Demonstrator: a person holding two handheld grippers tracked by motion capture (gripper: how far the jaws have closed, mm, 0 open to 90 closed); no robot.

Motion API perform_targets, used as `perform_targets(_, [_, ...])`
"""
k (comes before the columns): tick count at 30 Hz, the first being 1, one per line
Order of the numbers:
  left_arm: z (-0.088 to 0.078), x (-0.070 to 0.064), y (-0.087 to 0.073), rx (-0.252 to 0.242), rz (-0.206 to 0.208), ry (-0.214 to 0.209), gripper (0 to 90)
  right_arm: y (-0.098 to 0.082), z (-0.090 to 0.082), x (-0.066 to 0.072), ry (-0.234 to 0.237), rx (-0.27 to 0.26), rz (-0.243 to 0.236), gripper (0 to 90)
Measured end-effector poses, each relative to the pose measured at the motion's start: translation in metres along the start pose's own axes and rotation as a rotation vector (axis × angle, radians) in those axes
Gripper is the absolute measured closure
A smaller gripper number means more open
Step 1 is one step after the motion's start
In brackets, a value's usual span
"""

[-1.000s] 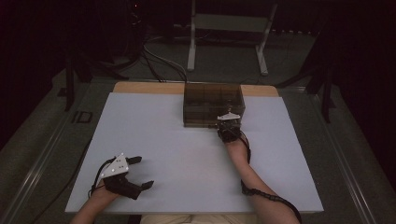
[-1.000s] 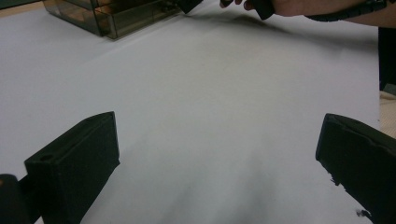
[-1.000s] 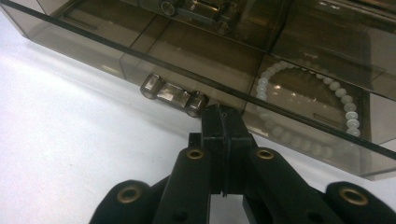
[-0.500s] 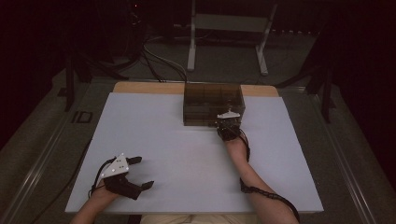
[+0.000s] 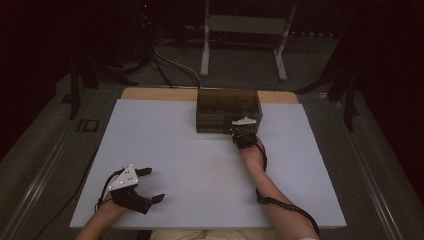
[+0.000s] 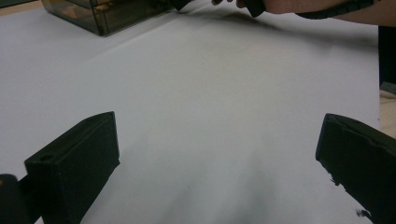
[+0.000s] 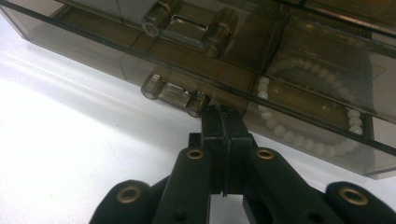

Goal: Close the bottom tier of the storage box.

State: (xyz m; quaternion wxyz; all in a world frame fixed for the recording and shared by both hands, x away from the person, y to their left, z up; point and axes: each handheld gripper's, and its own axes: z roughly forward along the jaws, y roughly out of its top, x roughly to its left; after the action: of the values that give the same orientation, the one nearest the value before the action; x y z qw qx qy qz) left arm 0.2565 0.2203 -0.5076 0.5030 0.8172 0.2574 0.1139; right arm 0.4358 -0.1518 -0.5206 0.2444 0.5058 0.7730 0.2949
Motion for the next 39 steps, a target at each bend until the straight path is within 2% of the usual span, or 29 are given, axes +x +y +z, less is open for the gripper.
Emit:
perform_targets(19, [0.0002, 0.0007, -0.0001, 0.0, -0.001, -0.002, 0.9, 0.0052, 0.004, -0.0017, 0.002, -0.015, 0.009, 90.0])
perform_targets(31, [0.0005, 0.0009, -0.0001, -0.001, -0.003, -0.004, 0.9, 0.0079, 0.0057, -0.0008, -0.014, -0.004, -0.015, 90.0])
perform_targets(36, [0.0008, 0.0009, -0.0001, 0.001, -0.004, -0.004, 0.9, 0.0076, 0.0056, -0.0013, -0.008, -0.005, -0.011, 90.0])
perform_targets(39, [0.0007, 0.0011, -0.0001, 0.002, -0.004, -0.003, 0.9, 0.006, 0.0058, 0.0007, -0.027, -0.01, -0.029, 90.0])
